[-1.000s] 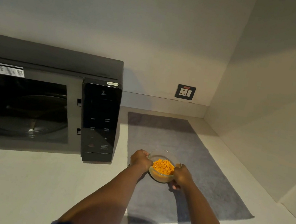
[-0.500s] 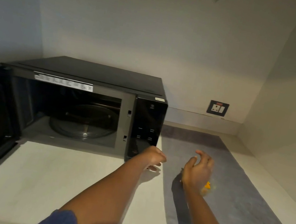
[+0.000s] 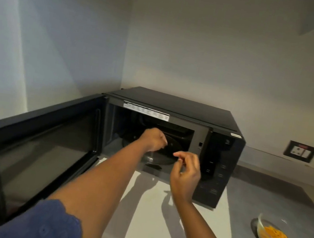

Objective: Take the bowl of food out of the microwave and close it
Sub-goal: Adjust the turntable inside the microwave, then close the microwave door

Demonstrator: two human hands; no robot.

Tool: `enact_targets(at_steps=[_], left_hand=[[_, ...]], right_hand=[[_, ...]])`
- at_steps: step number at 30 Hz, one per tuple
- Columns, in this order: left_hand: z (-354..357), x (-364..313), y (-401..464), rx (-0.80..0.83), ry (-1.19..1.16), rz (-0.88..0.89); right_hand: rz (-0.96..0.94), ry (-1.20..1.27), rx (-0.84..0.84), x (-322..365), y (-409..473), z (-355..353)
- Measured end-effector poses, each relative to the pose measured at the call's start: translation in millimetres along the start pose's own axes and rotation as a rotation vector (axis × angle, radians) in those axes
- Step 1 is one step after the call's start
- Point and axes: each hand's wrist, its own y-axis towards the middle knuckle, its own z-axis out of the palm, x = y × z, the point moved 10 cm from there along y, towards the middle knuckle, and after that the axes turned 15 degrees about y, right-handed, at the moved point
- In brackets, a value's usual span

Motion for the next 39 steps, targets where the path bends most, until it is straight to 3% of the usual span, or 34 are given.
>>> enact_targets(at_steps=[2,4,8,18,25,39], left_hand=[[-37,-1,0,-0.13,0.176,0.006],[-106,55,-19,-0.243,0.349,-0.098],[-144,64,-21,-0.227,0.595,-0.101],[-180,90,-44,-0.21,0.666,-0.157],[-180,104,-40,-0.055,0.594,-0.138],[-161,86,-23,0.229,0.533,-0.139]], right_hand=[[-0.054,-0.029,0.083,2,-2,21],[-0.081,0.152,0.287,35,-25,95],[-0.156,0.174,0.502,71,-35,139],[-0.22,0.049,0.887,105,-59,223],[-0.203,0.065,0.952,107,-67,244],[-0.188,0.275,0.722,94,-33,203]])
